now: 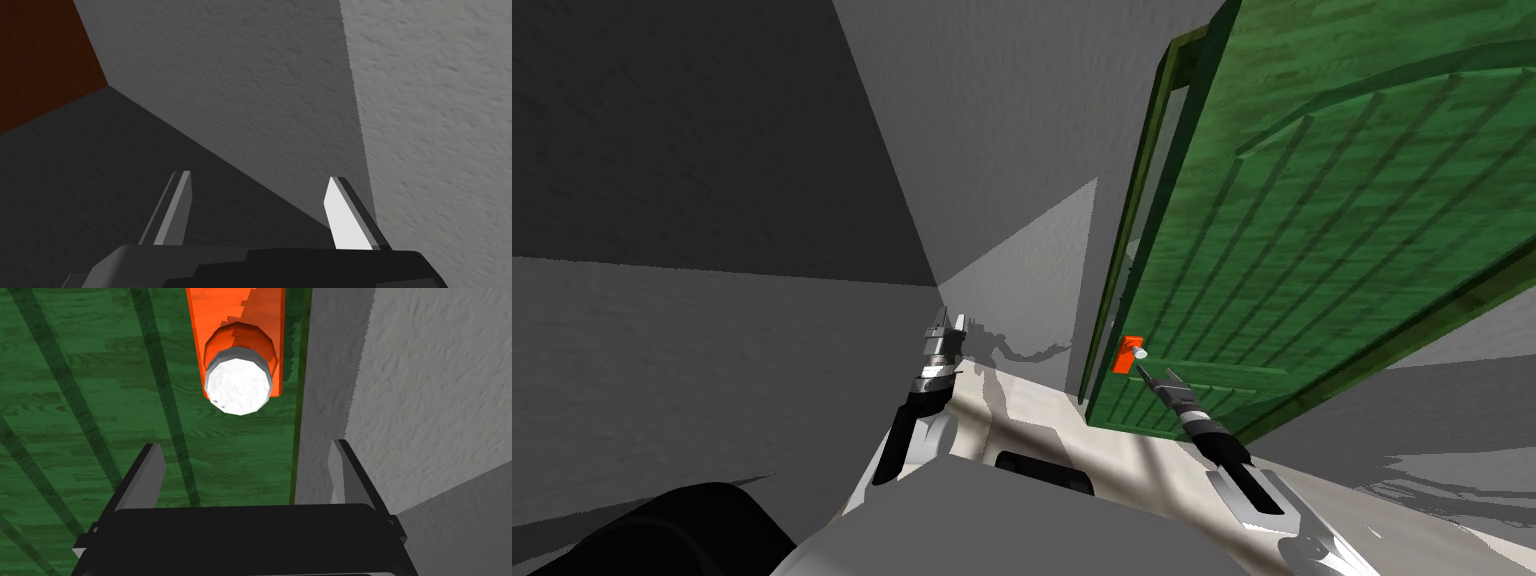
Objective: Pull the door open
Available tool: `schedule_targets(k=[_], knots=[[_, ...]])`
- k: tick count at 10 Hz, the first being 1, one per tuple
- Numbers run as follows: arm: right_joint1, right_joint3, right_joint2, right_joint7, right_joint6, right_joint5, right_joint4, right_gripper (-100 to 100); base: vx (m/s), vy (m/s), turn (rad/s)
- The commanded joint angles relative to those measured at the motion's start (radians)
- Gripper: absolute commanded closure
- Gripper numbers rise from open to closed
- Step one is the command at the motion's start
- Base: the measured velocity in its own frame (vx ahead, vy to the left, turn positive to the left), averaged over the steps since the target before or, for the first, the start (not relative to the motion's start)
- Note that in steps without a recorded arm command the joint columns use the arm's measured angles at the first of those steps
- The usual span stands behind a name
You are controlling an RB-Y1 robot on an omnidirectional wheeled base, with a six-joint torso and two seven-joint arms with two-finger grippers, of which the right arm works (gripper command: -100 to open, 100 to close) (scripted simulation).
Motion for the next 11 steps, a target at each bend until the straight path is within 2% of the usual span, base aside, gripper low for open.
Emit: schedule_targets(k=[1, 5, 6, 11], knots=[[-0.006, -0.003, 0.004, 0.006, 0.006, 0.000, 0.004, -100, 0.188, -0.035, 0.048], [-0.014, -0.008, 0.010, 0.012, 0.013, -0.001, 0.007, -100, 0.156, -0.018, 0.034], [-0.014, -0.008, 0.010, 0.012, 0.013, -0.001, 0.007, 100, -0.008, 0.000, -0.006], [-0.014, -0.008, 0.010, 0.012, 0.013, -0.001, 0.007, 100, -0.013, 0.000, 0.001]])
